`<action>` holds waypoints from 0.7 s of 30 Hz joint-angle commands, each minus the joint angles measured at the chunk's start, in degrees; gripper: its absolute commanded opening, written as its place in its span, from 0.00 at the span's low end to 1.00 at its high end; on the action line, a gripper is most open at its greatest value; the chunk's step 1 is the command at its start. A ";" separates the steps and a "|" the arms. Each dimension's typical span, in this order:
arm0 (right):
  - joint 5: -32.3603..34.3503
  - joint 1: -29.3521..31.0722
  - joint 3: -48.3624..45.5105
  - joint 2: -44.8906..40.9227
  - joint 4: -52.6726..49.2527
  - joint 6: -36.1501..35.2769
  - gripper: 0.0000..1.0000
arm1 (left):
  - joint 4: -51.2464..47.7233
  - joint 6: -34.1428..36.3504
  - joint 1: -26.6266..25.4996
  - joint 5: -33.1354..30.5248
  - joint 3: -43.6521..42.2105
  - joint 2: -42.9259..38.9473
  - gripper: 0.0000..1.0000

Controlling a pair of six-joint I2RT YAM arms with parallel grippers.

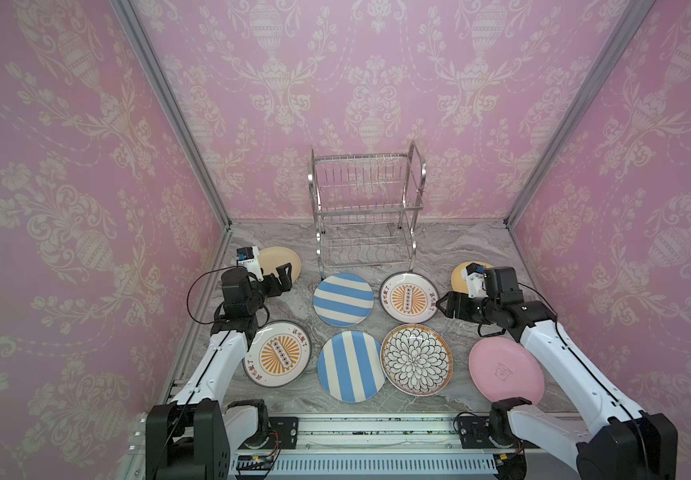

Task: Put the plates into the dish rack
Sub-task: 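Lower the right gripper onto the sunburst plate rim and close it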

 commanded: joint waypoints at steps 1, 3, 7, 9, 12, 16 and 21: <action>2.19 -0.01 -2.41 0.86 4.62 6.43 0.72 | -2.63 -1.83 -1.08 3.54 2.29 -1.42 0.99; 3.26 0.04 -4.27 2.28 8.65 7.30 0.69 | -2.76 -1.43 -1.25 3.63 2.83 -1.18 0.99; 3.88 -0.09 -5.62 6.05 14.78 8.94 0.62 | -2.30 -1.19 -1.28 5.08 3.68 -0.58 0.99; 3.88 -0.14 -6.14 8.42 18.15 9.87 0.61 | -0.86 -1.56 -1.46 6.53 3.52 -0.57 0.99; 3.13 -0.88 -6.34 13.21 22.22 10.67 0.58 | 0.50 -1.77 -2.02 7.79 3.58 -0.36 0.99; 1.86 -1.59 -5.90 19.17 26.76 11.28 0.56 | 0.04 -1.37 -2.43 8.96 4.30 -0.21 0.99; 1.53 -1.94 -6.19 22.81 31.18 11.47 0.53 | -0.09 -0.68 -2.68 9.73 4.81 -0.61 0.99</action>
